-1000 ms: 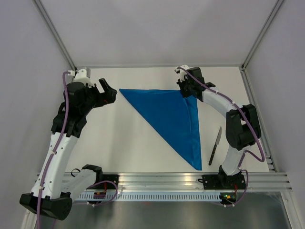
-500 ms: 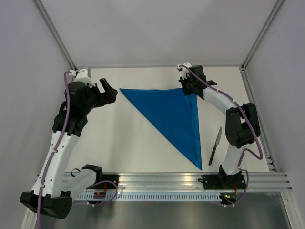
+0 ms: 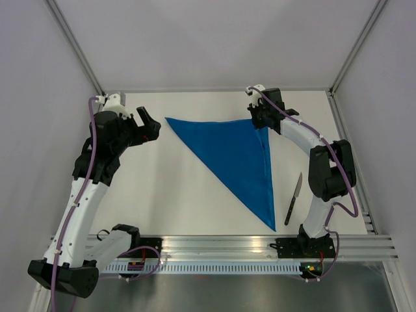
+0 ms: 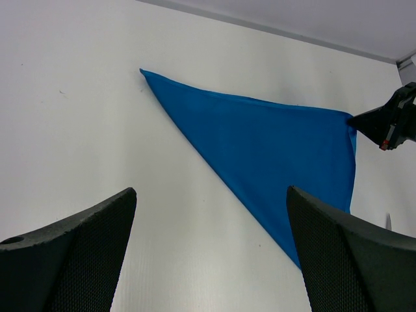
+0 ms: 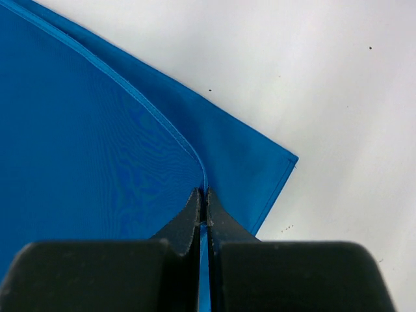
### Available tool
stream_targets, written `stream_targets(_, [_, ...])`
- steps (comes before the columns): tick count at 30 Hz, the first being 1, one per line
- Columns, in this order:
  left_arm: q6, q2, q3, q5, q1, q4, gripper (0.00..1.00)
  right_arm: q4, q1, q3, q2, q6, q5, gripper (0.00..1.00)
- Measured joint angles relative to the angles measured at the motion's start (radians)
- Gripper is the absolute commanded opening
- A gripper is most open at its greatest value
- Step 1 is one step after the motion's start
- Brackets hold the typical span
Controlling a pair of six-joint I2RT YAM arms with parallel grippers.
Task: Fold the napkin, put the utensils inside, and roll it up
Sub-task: Fold the napkin
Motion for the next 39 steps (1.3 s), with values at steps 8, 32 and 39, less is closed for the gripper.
stream_targets(8, [0.000,0.008,-0.011,0.016,0.000,0.002,1.00,0.000,-0.010,0.000,0.000,0.000,0.000,0.00])
stream_targets(32, [-0.002,0.018,-0.029,0.023,0.000,0.022,1.00,0.000,-0.048,-0.002,0.000,-0.006,0.000,0.01])
stream_targets(39, [-0.003,0.021,-0.032,0.023,0.000,0.024,1.00,0.002,-0.054,-0.002,0.008,-0.008,0.000,0.00])
